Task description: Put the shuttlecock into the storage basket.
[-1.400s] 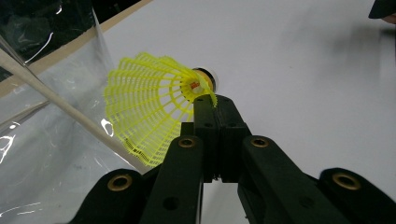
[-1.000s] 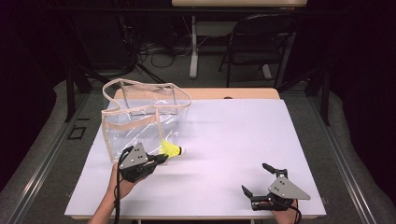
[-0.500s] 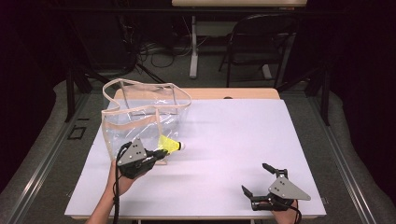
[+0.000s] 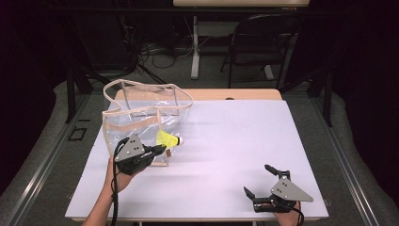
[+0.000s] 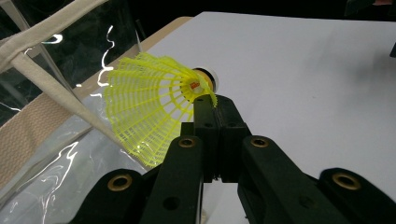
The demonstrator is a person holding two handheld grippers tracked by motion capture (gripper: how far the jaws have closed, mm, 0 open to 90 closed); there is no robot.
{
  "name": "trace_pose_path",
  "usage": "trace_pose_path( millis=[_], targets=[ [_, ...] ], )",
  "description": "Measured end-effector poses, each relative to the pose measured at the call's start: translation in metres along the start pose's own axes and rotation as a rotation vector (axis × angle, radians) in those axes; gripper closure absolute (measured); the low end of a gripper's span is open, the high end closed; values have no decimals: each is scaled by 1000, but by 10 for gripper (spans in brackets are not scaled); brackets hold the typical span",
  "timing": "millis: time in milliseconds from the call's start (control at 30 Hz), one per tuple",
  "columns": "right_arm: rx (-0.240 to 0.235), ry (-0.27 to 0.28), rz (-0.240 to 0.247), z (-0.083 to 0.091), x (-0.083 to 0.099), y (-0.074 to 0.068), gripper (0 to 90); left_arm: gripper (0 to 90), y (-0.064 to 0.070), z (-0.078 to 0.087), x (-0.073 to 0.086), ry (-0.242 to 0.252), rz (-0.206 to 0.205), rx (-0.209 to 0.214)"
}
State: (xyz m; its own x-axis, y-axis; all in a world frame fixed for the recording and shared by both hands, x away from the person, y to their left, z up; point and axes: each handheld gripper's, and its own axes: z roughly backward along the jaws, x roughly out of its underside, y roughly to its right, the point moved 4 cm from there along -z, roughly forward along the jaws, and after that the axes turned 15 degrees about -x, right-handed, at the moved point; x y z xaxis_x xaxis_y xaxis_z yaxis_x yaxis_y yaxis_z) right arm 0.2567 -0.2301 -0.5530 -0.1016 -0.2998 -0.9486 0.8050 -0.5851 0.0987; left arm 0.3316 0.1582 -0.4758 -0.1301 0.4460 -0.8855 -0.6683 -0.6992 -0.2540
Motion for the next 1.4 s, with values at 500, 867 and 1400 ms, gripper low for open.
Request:
trace_pose_path(
  millis=[500,867,1400],
  targets=[
    [6,2,4,0,-1,0,3,893,-12,4,-11,13,0,-33],
    [3,-3,3,0,0,0,3,893,-17,7,-17,24,7,-49],
    [1,-17,11,-4,-1,-1,3,894,-23,9,-42,34,-21,-53]
  ],
)
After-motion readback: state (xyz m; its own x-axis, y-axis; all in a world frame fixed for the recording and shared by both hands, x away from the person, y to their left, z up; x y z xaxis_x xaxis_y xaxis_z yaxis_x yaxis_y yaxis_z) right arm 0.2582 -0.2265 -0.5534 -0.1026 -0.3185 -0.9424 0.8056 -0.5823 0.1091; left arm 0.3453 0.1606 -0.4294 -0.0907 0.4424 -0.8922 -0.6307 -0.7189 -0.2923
